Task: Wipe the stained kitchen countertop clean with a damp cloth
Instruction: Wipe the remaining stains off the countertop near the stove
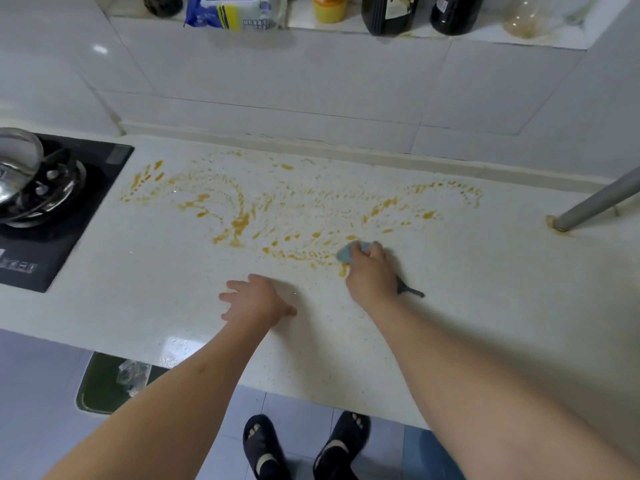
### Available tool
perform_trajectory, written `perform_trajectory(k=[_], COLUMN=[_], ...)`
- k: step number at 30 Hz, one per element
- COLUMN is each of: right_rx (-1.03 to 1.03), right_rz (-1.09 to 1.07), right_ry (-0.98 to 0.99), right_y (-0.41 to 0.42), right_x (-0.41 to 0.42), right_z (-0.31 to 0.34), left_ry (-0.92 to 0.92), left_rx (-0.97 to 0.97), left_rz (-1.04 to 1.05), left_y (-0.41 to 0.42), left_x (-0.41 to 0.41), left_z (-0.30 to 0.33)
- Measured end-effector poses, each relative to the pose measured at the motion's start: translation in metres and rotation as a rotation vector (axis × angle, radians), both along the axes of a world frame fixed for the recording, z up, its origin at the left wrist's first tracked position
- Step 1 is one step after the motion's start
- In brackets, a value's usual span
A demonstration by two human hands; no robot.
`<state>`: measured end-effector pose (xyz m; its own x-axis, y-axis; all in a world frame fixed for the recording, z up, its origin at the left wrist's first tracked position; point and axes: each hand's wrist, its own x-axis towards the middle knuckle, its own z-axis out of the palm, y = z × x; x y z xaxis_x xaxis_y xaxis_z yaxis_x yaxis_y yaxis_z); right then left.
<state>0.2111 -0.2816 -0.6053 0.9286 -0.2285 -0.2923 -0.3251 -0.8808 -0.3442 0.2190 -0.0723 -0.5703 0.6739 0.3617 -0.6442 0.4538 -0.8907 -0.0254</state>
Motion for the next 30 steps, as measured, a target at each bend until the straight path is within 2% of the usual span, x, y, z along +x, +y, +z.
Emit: perform_trajectory(k=[3, 6, 10, 14, 18, 23, 26, 30], right_rx=[0.017, -0.033, -0.240, -0.201, -0.108, -0.064, -0.066, -0.161], right_rz=[0.206, 0.324, 0.104, -0.113, 0.006, 0.318, 0.445, 0.214], right_ry=[0.040, 0.022, 0.102, 0.125, 0.093, 0.034, -0.002, -0.100], right_y=[0.023, -0.009, -0.077, -0.063, 0.005, 0.074, 0.044, -0.039], right_x=[-0.019, -0.034, -0.010, 0.029, 0.037, 0.004, -0.017, -0.031], right_z=[0.001, 0.004, 0.008, 0.013, 0.011, 0.004, -0.002, -0.006], left_ry=[0.007, 0.005, -0.002, 0.007, 0.001, -0.014, -0.015, -0.017], left_rx=[0.006, -0.001, -0.010, -0.003, -0.006, -0.009, -0.003, -0.013], left_rz=[-0.025, -0.036, -0.011, 0.013, 0.018, 0.014, -0.001, 0.000], left_y=[0.000, 0.000, 0.000, 0.000, 0.001, 0.004, 0.004, 0.006], left_x=[0.000, 0.000, -0.001, 0.003, 0.005, 0.004, 0.005, 0.004], left_z=[0.005, 0.007, 0.004, -0.003, -0.009, -0.008, -0.007, -0.008])
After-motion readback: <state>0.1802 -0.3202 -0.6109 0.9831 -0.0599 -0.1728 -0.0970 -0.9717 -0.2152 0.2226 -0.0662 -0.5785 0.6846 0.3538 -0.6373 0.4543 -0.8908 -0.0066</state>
